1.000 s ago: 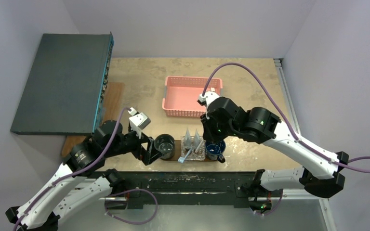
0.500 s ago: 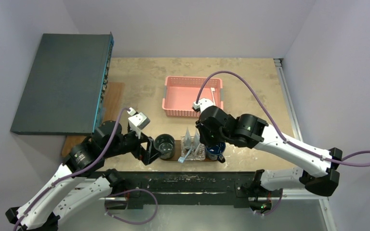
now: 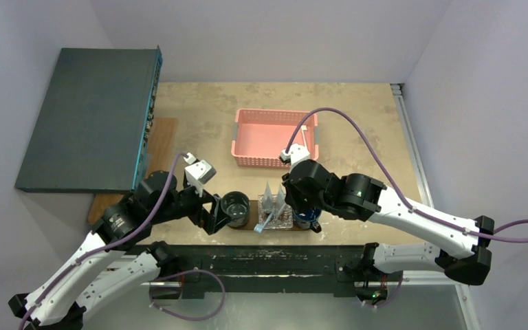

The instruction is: Prepare toiletry sets of a toothbrush and toothpaste on the tray

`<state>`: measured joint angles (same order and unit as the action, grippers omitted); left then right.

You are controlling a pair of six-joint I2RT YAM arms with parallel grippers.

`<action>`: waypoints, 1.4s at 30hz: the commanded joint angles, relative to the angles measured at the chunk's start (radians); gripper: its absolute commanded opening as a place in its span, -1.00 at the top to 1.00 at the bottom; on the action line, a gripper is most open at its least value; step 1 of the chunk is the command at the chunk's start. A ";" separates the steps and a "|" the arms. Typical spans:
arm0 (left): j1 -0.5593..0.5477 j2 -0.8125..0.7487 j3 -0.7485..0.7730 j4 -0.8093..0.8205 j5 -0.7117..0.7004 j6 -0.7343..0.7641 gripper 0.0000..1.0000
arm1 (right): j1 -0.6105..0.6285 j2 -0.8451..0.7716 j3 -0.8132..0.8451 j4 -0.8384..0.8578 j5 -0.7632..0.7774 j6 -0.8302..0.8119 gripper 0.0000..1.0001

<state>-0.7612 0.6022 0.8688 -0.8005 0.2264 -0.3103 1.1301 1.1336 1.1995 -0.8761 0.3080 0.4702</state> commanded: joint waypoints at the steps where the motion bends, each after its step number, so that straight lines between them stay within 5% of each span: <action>1: 0.002 0.007 0.000 0.032 -0.017 0.020 -1.00 | 0.018 -0.025 -0.038 0.095 0.062 0.002 1.00; 27: 0.002 0.033 0.001 0.026 -0.045 0.025 -1.00 | 0.088 -0.171 -0.290 0.328 0.156 0.045 1.00; 42: 0.002 0.038 -0.001 0.026 -0.043 0.026 -1.00 | 0.214 -0.192 -0.349 0.337 0.347 0.124 1.00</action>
<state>-0.7612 0.6388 0.8688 -0.8009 0.1928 -0.3019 1.3121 0.9478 0.8623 -0.5762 0.5541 0.5491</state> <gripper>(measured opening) 0.998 0.169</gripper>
